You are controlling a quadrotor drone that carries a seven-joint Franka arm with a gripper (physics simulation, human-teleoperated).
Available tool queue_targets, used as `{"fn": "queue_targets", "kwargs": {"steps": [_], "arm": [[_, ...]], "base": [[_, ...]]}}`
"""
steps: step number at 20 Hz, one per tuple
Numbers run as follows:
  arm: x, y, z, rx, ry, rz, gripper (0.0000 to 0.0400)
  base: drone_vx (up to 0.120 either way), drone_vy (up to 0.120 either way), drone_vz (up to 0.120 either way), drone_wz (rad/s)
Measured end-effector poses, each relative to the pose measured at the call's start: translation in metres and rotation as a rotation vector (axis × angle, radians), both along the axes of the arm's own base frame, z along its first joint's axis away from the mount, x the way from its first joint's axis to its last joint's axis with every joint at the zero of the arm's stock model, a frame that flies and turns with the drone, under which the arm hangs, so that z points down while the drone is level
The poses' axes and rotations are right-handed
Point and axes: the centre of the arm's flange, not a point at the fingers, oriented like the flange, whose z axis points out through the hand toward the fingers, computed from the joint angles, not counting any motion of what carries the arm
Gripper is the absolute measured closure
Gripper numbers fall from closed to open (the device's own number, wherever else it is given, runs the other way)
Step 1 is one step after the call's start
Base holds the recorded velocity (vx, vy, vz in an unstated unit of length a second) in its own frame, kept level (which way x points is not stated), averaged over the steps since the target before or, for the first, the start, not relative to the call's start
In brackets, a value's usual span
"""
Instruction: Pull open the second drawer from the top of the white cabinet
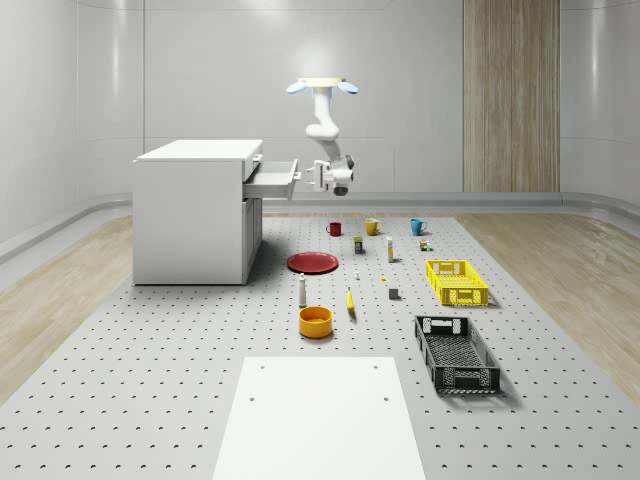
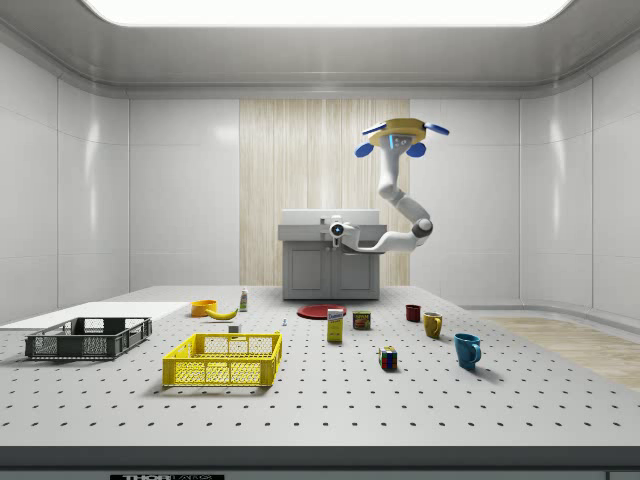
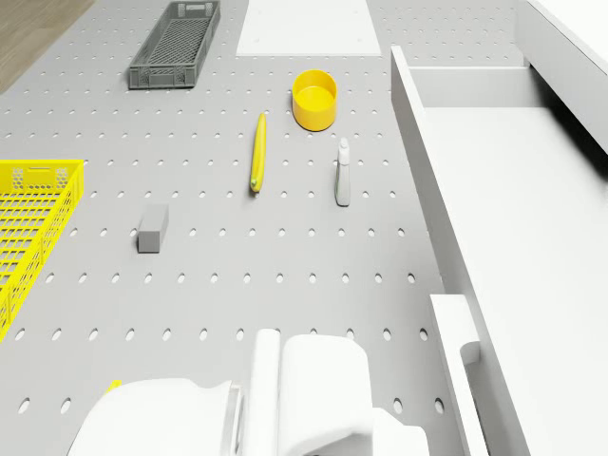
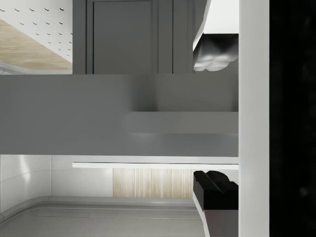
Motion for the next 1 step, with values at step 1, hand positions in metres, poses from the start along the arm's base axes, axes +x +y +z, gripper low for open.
{"fn": "queue_targets", "kwargs": {"steps": [1], "arm": [[0.0, 0.0, 0.0, 0.0, 0.0, 0.0, 0.0101]], "base": [[0.0, 0.0, 0.0, 0.0]]}}
